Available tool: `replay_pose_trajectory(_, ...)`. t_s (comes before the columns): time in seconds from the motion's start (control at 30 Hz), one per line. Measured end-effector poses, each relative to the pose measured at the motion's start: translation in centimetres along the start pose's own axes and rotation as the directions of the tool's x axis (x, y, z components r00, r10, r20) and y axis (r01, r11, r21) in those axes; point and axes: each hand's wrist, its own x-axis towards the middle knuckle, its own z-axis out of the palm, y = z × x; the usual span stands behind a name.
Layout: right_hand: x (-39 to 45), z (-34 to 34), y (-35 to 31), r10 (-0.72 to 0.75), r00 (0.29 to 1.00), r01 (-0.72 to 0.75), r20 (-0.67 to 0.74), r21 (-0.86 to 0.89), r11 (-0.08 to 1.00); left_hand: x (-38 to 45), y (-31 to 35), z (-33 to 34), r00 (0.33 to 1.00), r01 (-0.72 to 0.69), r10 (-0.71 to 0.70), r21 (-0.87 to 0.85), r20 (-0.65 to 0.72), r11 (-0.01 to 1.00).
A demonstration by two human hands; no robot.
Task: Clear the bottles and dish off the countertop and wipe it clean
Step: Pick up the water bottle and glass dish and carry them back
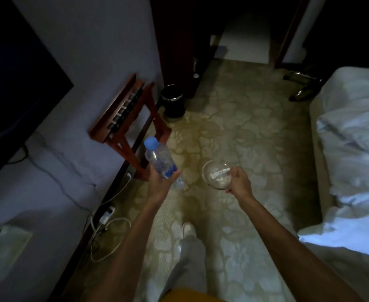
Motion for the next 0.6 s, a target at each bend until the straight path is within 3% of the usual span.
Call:
replay_pose_trajectory(0.23,16.1,-0.9,-10.0,0.0,0.996,0.003,-0.087,0.039,0.999,21.0,2.9,7.9,0.991,-0.069,0.06,0.071,0.121,0.995)
replay_pose_trajectory(0.43,29.6,-3.6,-21.7,-0.012,0.984,0.034,-0.18,0.117,0.993,38.1,11.1,14.6,0.977,-0.187,0.177,0.078,0.116,0.979)
replay_pose_trajectory(0.6,41.4,-4.8,-28.8,-0.054,0.983,0.071,-0.176,0.095,0.993,50.5,15.0,19.5,0.96,-0.236,0.213,0.114,0.184,0.965)
